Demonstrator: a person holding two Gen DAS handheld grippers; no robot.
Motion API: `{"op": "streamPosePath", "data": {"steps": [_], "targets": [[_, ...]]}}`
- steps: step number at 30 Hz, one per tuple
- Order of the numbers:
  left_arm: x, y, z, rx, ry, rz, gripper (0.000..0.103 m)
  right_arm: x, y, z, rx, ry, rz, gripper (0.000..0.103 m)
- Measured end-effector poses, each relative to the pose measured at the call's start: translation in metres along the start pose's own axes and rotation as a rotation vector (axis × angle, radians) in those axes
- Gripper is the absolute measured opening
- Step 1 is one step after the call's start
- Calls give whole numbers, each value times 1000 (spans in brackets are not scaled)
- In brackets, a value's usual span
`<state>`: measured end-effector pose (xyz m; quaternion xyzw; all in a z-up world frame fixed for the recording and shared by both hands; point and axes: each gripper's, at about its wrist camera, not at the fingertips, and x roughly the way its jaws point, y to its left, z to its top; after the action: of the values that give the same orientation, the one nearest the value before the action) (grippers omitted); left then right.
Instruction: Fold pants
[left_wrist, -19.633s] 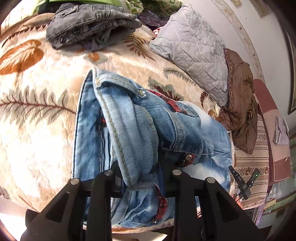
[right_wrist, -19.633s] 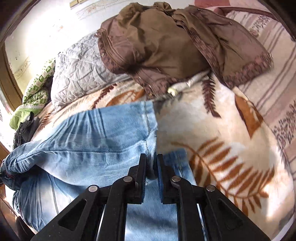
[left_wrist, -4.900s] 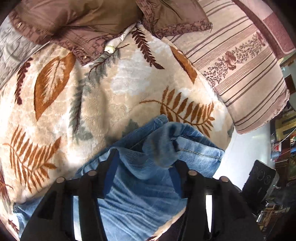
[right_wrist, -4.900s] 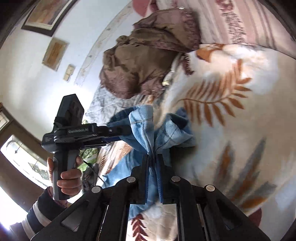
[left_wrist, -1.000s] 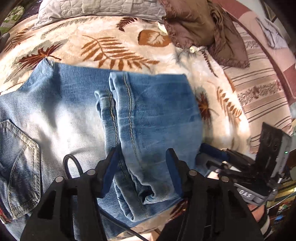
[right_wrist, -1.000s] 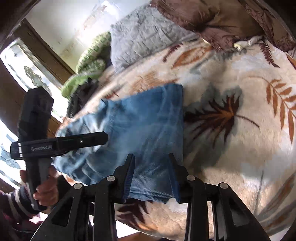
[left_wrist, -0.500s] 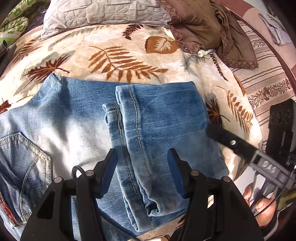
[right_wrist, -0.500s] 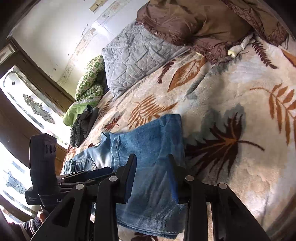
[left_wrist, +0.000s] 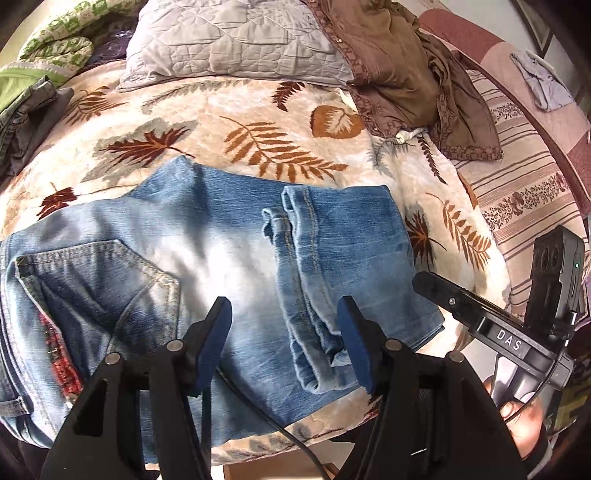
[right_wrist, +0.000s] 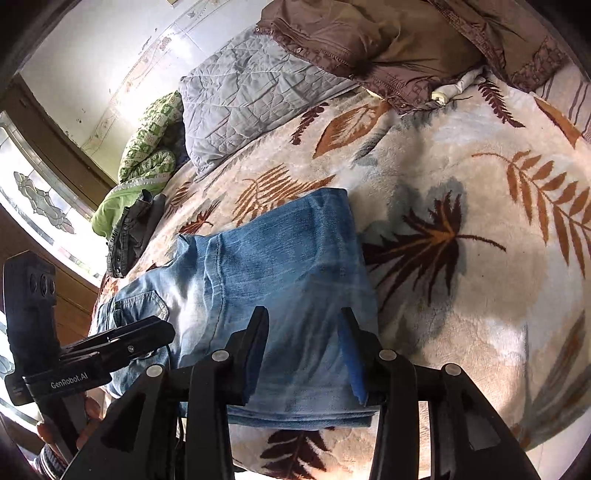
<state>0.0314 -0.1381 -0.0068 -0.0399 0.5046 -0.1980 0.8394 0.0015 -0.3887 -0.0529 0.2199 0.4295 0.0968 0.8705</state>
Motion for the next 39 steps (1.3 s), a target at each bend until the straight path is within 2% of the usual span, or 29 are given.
{"op": "streamPosePath", "data": {"steps": [4,8,16,25,29,31,33,36,39], "targets": [[-21,25,-5,-41,-34,34,64,5,31,-3,-35,19,8,57],[-43,55,-10,-87,-64,74,68,18,70,-6,-109,50,9,61],[-93,130,-26,-245,-170,165,72,48,154,-25,-287,124,40,65],[-140,190,-48,-355,-241,306,72,69,234,-51,-515,169,69,67],[-162,217,-58,-383,-247,420,73,74,257,-61,-587,173,85,67],[-173,240,-65,-458,-260,478,79,74,264,-65,-620,157,80,67],[-174,266,-73,-522,-231,459,82,72,269,-70,-652,141,87,68],[-157,288,-83,-589,-144,373,82,67,272,-80,-706,114,79,73],[-131,286,-84,-575,-57,301,82,67,274,-90,-749,109,73,74]]}}
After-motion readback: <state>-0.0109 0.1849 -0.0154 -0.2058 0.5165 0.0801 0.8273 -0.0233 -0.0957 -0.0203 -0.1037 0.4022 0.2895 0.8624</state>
